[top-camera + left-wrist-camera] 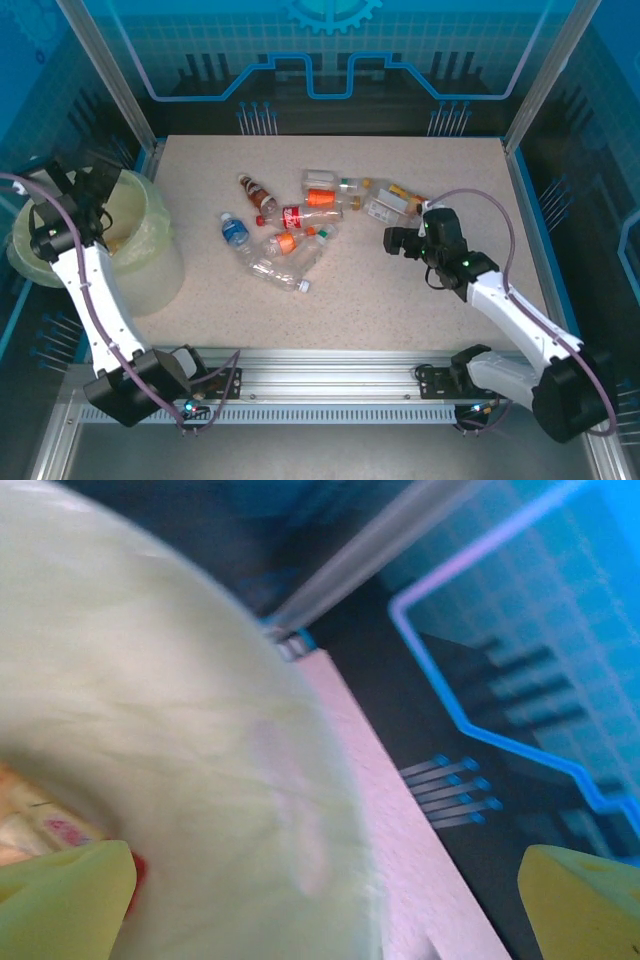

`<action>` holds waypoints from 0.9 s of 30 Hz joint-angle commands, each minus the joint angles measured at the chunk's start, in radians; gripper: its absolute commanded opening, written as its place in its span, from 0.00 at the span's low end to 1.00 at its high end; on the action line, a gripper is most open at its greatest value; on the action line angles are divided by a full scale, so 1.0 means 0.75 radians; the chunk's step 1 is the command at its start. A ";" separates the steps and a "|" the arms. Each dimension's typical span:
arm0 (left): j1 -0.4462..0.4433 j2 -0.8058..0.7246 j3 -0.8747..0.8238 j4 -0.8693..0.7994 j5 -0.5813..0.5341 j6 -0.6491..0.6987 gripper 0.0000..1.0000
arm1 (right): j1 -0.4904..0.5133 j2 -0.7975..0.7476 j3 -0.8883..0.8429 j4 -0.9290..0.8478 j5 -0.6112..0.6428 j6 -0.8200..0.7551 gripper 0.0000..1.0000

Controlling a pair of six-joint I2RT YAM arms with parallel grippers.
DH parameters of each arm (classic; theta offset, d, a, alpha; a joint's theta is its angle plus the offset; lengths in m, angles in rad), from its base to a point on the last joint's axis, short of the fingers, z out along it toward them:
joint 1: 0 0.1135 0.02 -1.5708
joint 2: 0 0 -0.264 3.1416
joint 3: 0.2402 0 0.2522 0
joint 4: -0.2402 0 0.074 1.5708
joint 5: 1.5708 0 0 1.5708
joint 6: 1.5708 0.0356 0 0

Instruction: Put the plastic bottles in the bin

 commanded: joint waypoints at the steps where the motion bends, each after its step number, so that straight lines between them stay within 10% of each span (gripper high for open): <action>1: -0.125 -0.034 0.075 -0.044 0.197 0.121 0.99 | -0.072 0.089 0.110 -0.047 -0.123 -0.119 1.00; 10: -0.566 -0.064 0.068 0.041 0.240 0.205 0.99 | -0.162 0.448 0.419 -0.160 -0.122 -0.575 1.00; 27: -0.598 -0.111 -0.091 -0.023 0.239 0.272 0.99 | -0.226 1.105 1.026 -0.585 -0.233 -1.174 0.99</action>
